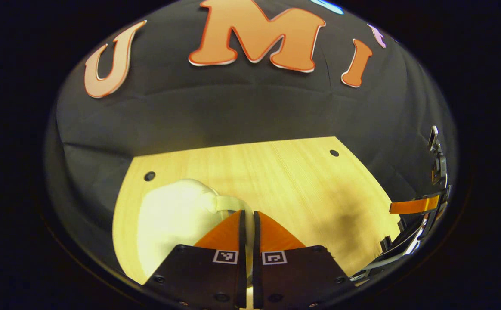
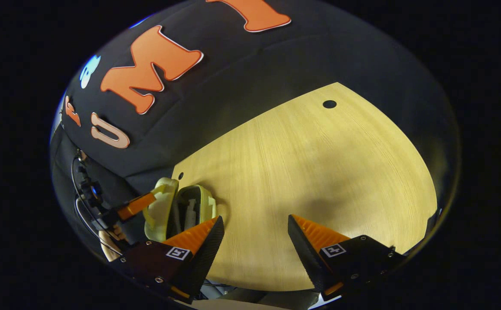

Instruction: First open the suitcase, pack the skin care products into it, and then close the suitcase.

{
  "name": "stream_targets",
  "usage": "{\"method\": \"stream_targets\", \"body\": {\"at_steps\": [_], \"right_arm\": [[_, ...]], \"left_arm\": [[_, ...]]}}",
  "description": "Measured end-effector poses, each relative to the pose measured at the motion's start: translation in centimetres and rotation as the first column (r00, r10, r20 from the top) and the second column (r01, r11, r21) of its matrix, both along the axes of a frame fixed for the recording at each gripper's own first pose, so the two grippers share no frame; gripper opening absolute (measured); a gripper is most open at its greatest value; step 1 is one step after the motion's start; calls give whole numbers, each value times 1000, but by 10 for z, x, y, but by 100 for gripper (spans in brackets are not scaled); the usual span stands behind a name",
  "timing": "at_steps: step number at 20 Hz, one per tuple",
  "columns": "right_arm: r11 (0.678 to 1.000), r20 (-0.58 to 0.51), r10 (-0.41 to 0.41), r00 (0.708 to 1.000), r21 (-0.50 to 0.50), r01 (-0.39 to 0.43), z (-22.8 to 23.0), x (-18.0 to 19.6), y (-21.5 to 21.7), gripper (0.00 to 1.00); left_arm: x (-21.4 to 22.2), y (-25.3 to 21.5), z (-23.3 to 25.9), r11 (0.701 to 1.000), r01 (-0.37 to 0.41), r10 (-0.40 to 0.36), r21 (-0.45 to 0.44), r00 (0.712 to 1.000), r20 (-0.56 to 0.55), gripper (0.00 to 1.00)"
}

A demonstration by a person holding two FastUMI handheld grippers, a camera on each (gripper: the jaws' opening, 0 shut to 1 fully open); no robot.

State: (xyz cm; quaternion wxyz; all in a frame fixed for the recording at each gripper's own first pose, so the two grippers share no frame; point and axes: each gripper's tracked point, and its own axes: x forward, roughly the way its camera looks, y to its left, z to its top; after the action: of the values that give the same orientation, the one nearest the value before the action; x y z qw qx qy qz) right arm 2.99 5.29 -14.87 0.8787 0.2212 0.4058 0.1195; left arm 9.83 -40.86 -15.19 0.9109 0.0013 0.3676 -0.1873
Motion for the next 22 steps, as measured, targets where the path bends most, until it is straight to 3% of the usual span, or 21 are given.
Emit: {"method": "stream_targets", "body": {"at_steps": [5,9,12,15,17,18,21,22], "right_arm": [[1000,-23,-20,1000,-20,19,-13,-11,-15,95],[998,-11,-31,999,-60,30,-17,-14,-26,95],[996,-6,-26,1000,-91,25,-21,-14,-27,96],[990,18,-5,1000,-140,8,-25,-9,-23,96],[987,47,13,999,-163,-5,-22,-2,-17,95],[984,66,21,998,-178,-9,-19,2,-15,95],[972,163,45,986,-235,-6,3,16,-10,96],[968,208,51,977,-250,3,15,22,-7,96]], "left_arm": [[-18,-43,-105,998,-9,14,62,997,-81,6],[-17,-52,-120,989,-61,68,137,997,-46,7],[-14,-52,-122,988,-57,65,143,996,-53,11],[-21,-57,-123,995,-67,74,76,993,-94,21],[-34,-62,-108,995,-97,92,-26,987,-133,24],[-31,-66,-103,992,-108,99,-62,987,-129,33],[-28,-59,-63,990,-120,117,-67,992,-50,92],[-28,-52,-48,991,-123,122,-57,992,-10,92]]}}
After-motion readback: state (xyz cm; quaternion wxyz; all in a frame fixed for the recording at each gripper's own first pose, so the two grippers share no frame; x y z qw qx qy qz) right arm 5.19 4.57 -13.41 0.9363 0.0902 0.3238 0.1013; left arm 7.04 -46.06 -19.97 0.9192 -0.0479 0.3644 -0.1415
